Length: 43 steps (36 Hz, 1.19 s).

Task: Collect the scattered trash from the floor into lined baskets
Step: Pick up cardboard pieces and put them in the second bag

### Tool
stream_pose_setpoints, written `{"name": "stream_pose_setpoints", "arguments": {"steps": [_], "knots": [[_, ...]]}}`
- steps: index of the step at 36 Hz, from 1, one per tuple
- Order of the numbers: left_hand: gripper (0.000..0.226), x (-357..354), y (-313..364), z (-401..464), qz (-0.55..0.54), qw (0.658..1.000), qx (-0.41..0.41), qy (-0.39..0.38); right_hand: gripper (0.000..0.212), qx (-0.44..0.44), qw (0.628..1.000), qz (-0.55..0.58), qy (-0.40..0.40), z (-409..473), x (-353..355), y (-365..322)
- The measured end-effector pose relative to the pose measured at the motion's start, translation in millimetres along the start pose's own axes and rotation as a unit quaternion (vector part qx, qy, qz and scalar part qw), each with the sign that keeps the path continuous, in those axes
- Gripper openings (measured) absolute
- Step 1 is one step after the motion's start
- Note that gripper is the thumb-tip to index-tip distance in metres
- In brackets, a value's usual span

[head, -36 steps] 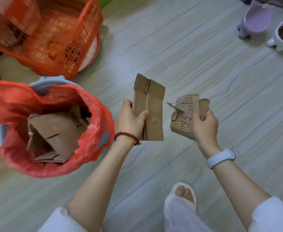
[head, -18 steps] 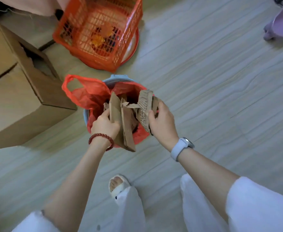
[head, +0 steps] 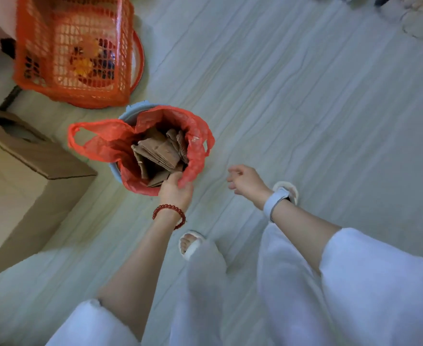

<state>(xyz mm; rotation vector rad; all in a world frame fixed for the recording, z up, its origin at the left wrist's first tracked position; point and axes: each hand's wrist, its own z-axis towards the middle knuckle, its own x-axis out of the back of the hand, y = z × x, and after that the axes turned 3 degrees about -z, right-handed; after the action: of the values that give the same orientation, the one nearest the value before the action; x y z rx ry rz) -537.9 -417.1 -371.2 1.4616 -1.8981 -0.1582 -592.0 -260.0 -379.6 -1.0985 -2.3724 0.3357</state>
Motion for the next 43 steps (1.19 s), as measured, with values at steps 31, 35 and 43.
{"name": "stream_pose_setpoints", "arguments": {"steps": [31, 35, 43], "knots": [[0.037, -557, 66, -243, 0.318, 0.909, -0.117, -0.242, 0.035, -0.223, 0.917, 0.27, 0.189, -143, 275, 589], [0.041, -644, 40, -213, 0.375, 0.875, -0.16, -0.261, 0.036, -0.259, 0.898, 0.287, 0.211, -90, 279, 675], [0.067, -764, -47, -89, 0.495, 0.811, -0.237, -0.202, 0.063, -0.307, 0.842, 0.387, 0.219, 51, 236, 793]]}}
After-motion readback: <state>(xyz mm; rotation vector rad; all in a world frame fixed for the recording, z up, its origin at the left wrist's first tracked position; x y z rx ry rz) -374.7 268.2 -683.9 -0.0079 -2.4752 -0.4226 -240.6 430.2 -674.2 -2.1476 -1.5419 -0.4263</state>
